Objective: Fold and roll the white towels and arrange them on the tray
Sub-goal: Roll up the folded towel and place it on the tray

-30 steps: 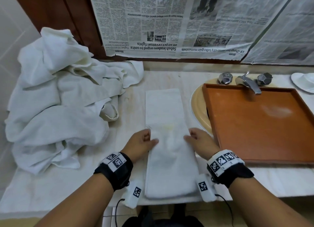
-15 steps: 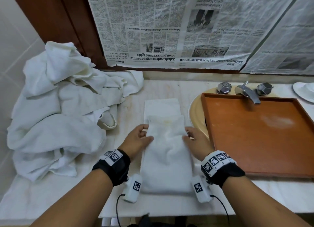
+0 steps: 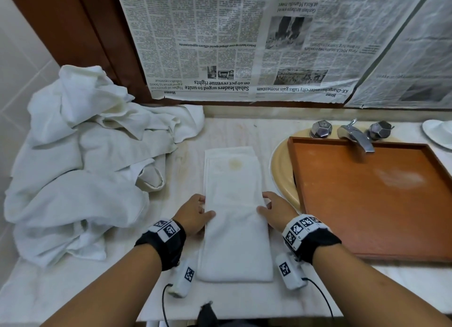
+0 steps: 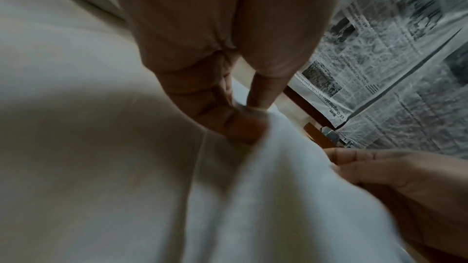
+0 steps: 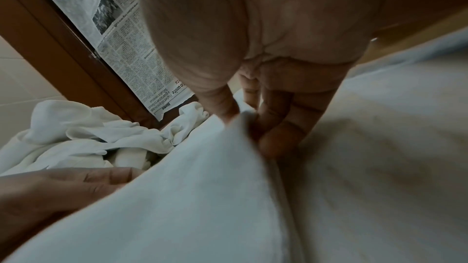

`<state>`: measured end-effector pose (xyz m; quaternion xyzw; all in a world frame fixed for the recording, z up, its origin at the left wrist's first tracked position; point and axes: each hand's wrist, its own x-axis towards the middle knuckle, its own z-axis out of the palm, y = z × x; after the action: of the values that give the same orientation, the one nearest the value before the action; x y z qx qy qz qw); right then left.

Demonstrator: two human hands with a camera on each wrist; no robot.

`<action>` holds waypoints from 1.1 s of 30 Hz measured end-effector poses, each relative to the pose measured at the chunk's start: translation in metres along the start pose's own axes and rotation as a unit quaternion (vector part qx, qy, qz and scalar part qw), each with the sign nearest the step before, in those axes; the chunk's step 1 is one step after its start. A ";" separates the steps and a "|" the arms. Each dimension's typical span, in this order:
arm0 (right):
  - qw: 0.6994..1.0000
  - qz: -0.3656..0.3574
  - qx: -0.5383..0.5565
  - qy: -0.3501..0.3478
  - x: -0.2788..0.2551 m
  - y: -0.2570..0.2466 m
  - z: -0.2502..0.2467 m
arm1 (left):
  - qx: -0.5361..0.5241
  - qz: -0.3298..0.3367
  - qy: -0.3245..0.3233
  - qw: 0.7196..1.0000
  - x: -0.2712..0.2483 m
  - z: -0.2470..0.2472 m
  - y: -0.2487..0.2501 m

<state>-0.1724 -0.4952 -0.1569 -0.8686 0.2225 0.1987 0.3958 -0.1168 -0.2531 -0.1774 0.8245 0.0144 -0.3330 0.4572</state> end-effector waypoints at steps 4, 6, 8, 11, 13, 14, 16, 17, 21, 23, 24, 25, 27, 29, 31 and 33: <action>0.993 0.078 -0.039 -0.075 -0.001 -0.008 -0.006 | 0.018 -0.102 -0.130 0.986 -0.006 -0.007 0.004; 0.989 0.094 -0.057 -0.102 -0.002 -0.013 -0.009 | 0.018 -0.113 -0.157 0.981 -0.010 -0.010 0.007; 0.989 0.086 -0.086 -0.088 0.003 -0.016 -0.011 | -0.026 -0.119 -0.129 0.984 -0.006 -0.013 0.010; 0.994 0.062 -0.094 -0.011 0.016 -0.019 -0.008 | -0.090 -0.082 -0.030 0.992 0.010 -0.013 0.017; 0.996 0.049 -0.069 0.028 0.024 -0.022 -0.003 | -0.070 -0.044 0.015 0.996 0.022 -0.011 0.023; 0.997 0.045 -0.052 0.040 0.028 -0.024 -0.002 | -0.057 -0.032 0.029 0.997 0.026 -0.009 0.026; 0.998 0.036 -0.022 0.056 0.035 -0.028 -0.001 | -0.020 -0.018 0.055 0.998 0.034 -0.006 0.033; 0.998 0.030 -0.008 0.063 0.039 -0.030 -0.002 | -0.003 -0.011 0.066 0.998 0.039 -0.005 0.036; 0.997 0.030 -0.005 0.068 0.056 -0.036 -0.007 | 0.021 0.007 0.101 0.995 0.054 -0.008 0.044; 0.998 0.031 -0.030 0.046 0.064 -0.040 -0.011 | 0.069 0.040 0.115 0.990 0.061 -0.010 0.046; 0.998 0.021 -0.023 0.048 0.067 -0.042 -0.013 | 0.076 0.061 0.126 0.987 0.063 -0.011 0.047; 0.998 0.002 -0.002 0.063 0.070 -0.043 -0.015 | 0.075 0.079 0.137 0.985 0.065 -0.012 0.049; 0.994 -0.021 0.035 0.098 0.076 -0.044 -0.017 | 0.070 0.096 0.147 0.982 0.070 -0.015 0.053; 0.996 -0.008 0.006 0.090 0.082 -0.042 -0.014 | 0.089 0.086 0.144 0.982 0.075 -0.015 0.053; 0.996 0.005 -0.050 0.069 0.089 -0.037 -0.011 | 0.106 0.068 0.146 0.981 0.079 -0.016 0.052; 0.996 -0.002 -0.067 0.055 0.094 -0.037 -0.011 | 0.115 0.053 0.150 0.981 0.085 -0.018 0.052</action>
<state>-0.0735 -0.5034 -0.1769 -0.9031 0.2285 0.1649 0.3240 -0.0239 -0.2938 -0.1799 0.9117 0.0010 -0.1806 0.3690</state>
